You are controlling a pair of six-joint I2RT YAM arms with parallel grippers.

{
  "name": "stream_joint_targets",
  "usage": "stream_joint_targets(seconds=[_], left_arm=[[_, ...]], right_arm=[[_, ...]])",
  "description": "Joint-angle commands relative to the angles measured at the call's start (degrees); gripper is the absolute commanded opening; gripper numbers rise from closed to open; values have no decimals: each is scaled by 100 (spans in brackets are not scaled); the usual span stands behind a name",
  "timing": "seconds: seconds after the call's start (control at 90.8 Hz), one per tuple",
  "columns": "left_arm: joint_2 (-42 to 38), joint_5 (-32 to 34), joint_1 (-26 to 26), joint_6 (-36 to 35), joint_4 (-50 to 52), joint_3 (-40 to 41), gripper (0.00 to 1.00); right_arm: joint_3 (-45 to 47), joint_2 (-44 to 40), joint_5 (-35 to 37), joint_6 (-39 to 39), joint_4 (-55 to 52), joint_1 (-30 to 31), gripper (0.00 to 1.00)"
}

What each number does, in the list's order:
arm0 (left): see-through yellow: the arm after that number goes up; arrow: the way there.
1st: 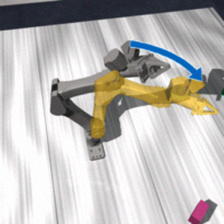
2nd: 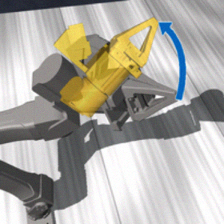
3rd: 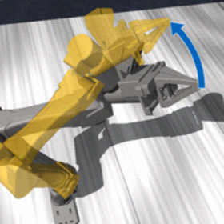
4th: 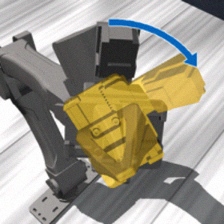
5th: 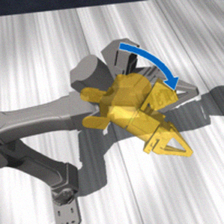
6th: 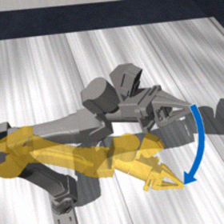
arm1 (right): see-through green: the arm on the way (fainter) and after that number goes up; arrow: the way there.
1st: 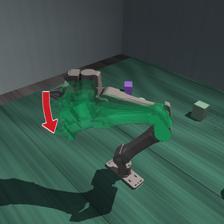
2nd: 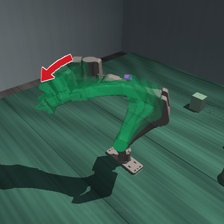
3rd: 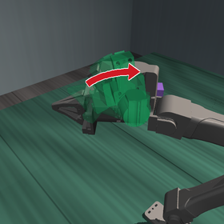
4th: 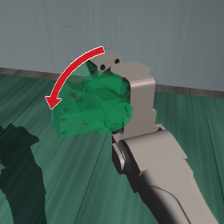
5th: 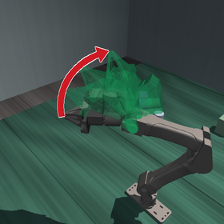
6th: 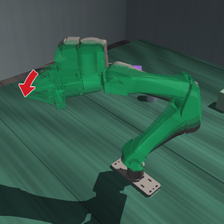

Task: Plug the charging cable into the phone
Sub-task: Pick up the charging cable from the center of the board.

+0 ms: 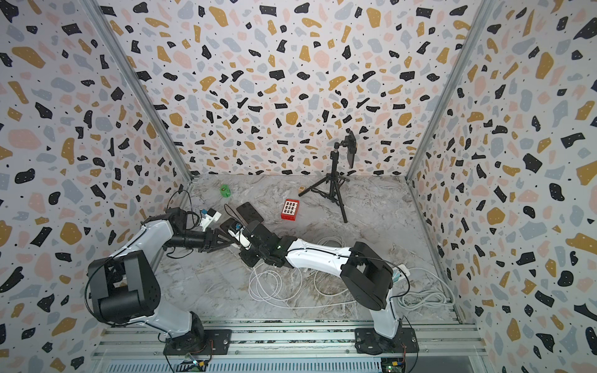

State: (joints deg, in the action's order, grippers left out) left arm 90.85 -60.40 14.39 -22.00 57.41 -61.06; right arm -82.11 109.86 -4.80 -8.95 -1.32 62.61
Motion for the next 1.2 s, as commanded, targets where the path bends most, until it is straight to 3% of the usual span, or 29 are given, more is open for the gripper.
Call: stream_joint_targets(seconds=[0.0, 0.242, 0.462, 0.573, 0.672, 0.738, 0.793, 0.848, 0.881, 1.046, 1.189], left_arm=[[79, -502, -41, -718, 669, -201, 51], [91, -681, -51, -1203, 1219, -309, 47], [188, -669, -79, -1246, 1286, -360, 23], [166, -638, -86, -1349, 1354, -389, 0], [99, -594, -91, -1388, 1320, -390, 0], [41, -609, -86, -1391, 1280, -381, 0], [3, -642, -86, -1418, 1273, -388, 0], [-34, -694, -92, -1503, 1312, -404, 0], [-58, -707, -117, -1608, 1367, -425, 0], [-274, -913, -253, -2174, 1530, -419, 0], [-403, -1134, -417, -2532, 1750, -452, 0]], right_arm=[[53, -287, -207, -12, 353, -25, 0], [105, -305, -188, -73, 474, -21, 0], [173, -343, -171, -106, 610, -33, 0], [204, -355, -196, -107, 626, -30, 0], [334, -444, -257, -100, 681, -56, 0], [513, -581, -446, -107, 822, -82, 5], [663, -703, -788, -109, 875, -88, 18], [828, -863, -1361, -84, 927, -374, 43], [941, -936, -1876, -88, 1015, -497, 51], [1585, -1187, -3784, -1273, 2313, -1260, 58], [1712, -982, -4796, -2164, 3504, -1506, 63]])
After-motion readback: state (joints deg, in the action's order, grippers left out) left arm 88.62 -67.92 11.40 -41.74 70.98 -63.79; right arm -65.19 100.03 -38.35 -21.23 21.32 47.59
